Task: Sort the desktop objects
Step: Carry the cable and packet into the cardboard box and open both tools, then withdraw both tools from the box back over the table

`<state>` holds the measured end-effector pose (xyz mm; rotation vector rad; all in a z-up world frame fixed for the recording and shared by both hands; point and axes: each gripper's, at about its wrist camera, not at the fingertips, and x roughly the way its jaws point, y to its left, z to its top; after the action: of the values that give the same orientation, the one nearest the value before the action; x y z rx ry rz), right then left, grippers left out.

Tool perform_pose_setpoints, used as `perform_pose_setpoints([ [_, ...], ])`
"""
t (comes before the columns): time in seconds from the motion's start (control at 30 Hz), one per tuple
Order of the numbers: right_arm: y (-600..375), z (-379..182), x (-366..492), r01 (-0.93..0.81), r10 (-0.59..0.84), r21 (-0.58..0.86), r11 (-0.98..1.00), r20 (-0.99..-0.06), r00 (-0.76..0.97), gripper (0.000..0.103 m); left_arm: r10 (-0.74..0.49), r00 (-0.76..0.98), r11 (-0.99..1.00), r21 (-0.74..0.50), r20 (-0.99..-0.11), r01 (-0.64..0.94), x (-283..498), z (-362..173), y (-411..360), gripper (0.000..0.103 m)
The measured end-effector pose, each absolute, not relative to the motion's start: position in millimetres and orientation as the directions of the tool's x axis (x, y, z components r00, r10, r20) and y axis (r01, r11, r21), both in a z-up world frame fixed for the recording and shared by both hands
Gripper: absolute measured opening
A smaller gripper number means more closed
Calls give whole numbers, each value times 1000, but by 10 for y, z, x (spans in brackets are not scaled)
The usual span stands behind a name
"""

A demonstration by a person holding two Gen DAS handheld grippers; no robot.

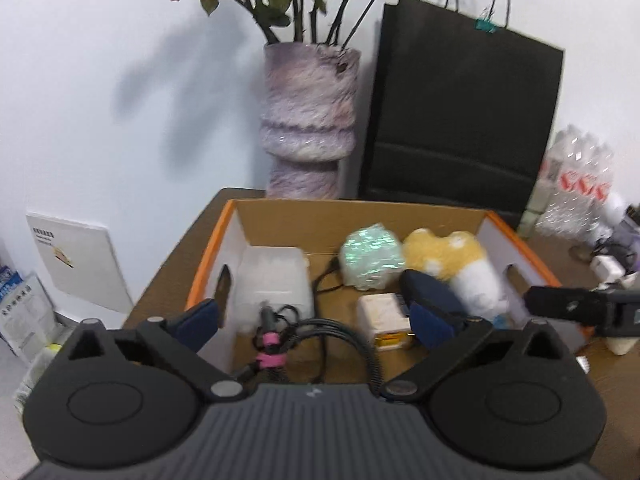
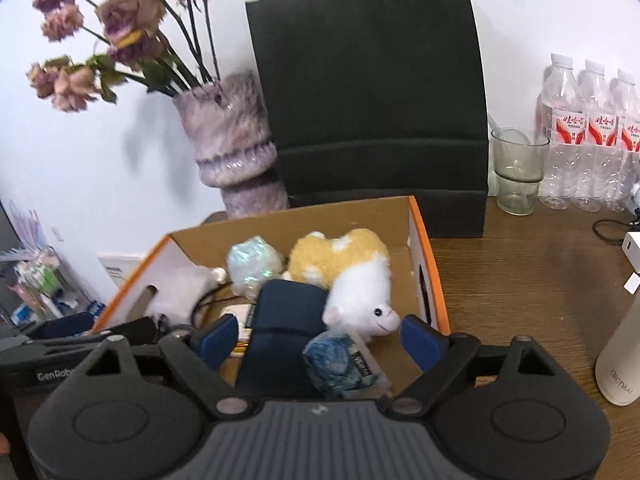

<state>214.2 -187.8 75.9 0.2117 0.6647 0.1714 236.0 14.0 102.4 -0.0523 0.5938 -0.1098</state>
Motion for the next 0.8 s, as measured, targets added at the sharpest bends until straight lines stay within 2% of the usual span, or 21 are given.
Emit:
perform_pose_setpoints([
  [0.2, -1862, 745, 1938, -75, 206, 234, 969, -609, 766, 95, -88, 830, 996, -20, -551, 93, 2018, 1054, 78, 103],
  [0.47, -1859, 667, 1385, -61, 200, 241, 969, -609, 767, 96, -80, 827, 997, -27, -556, 78, 1387, 1026, 68, 103],
  [0.57, -1835, 594, 1157, -60, 188, 223, 973, -612, 769, 100, -80, 820, 996, -24, -566, 81, 1158, 955, 33, 103],
  [0.7, -1812, 459, 927, -54, 175, 207, 977, -627, 759, 100, -64, 809, 997, -6, -585, 74, 890, 821, -9, 103],
  [0.8, -1770, 324, 689, -69, 173, 185, 980, -636, 752, 100, -59, 809, 998, -40, -586, 43, 657, 728, -9, 103],
])
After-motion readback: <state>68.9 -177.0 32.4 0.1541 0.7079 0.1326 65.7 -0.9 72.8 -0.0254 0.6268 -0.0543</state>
